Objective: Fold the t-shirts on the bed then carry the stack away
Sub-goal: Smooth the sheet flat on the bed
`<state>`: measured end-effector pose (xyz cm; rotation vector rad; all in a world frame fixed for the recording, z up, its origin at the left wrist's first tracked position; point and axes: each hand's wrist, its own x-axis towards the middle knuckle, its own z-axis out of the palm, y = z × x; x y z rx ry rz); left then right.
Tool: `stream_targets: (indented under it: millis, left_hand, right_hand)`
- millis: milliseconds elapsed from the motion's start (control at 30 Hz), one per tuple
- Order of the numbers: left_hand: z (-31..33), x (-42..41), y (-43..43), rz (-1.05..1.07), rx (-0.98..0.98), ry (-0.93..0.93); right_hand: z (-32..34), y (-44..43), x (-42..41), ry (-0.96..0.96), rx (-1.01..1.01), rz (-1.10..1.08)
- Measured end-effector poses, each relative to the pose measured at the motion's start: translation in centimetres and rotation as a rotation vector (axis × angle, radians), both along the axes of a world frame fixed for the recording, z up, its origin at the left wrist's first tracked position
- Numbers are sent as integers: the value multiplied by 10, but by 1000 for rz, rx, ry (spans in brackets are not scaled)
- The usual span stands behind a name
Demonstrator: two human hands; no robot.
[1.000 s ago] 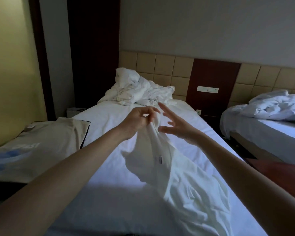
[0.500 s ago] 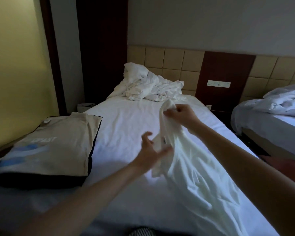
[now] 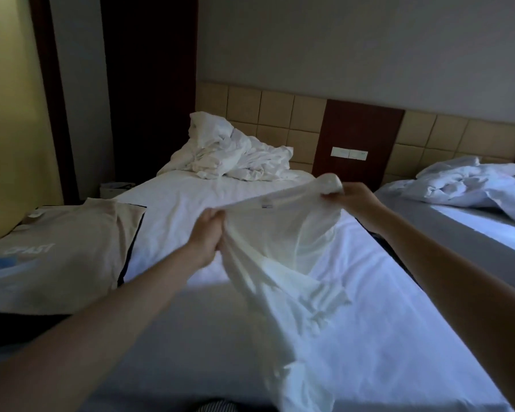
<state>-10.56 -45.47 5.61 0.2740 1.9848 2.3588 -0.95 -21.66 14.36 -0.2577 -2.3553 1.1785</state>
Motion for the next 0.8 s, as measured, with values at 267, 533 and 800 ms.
stream_targets:
  millis: [267, 533, 800]
  left_hand:
    - [117, -32, -71, -119, -1120, 607]
    - [166, -42, -97, 135, -938, 554]
    - [207, -31, -94, 164, -757, 708]
  right_hand:
    - [31, 30, 11, 38, 302, -8]
    - [76, 19, 20, -298, 1030, -224]
    - [130, 22, 12, 115, 365, -130]
